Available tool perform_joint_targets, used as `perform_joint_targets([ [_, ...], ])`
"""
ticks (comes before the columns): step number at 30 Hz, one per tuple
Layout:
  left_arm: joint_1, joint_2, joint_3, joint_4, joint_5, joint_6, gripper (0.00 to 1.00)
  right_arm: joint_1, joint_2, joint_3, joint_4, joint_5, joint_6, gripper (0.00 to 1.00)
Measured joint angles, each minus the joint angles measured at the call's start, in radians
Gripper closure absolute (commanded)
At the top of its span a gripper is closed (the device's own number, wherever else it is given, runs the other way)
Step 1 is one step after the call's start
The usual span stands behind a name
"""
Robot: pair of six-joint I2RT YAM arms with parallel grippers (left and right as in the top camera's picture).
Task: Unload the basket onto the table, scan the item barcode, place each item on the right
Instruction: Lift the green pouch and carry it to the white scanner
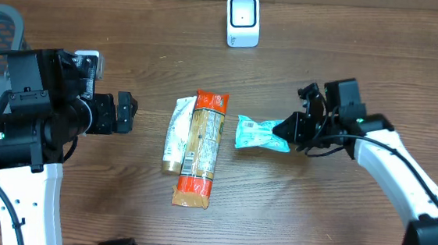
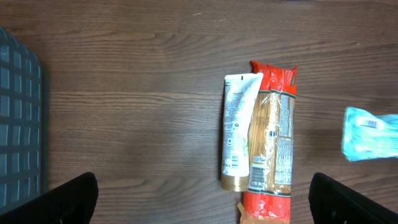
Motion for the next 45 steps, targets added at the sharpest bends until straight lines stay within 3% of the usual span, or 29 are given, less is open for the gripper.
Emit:
perform_joint_targets([
  [7, 0.000, 0.000, 0.000, 0.000, 0.000, 0.000, 0.01, 0.000, -0.013, 0.182, -0.304, 0.082, -0.094, 0.96],
  [15, 0.000, 0.000, 0.000, 0.000, 0.000, 0.000, 0.00, 0.000, -0.013, 0.378, -0.414, 0.225, -0.125, 0.96],
  [34, 0.000, 0.000, 0.000, 0.000, 0.000, 0.000, 0.00, 0.020, -0.013, 0.482, -0.299, 0.365, -0.131, 0.96],
  [45, 0.000, 0.000, 0.000, 0.000, 0.000, 0.000, 0.00, 0.149, 0.009, 0.566, -0.010, 0.748, -0.193, 0.96],
])
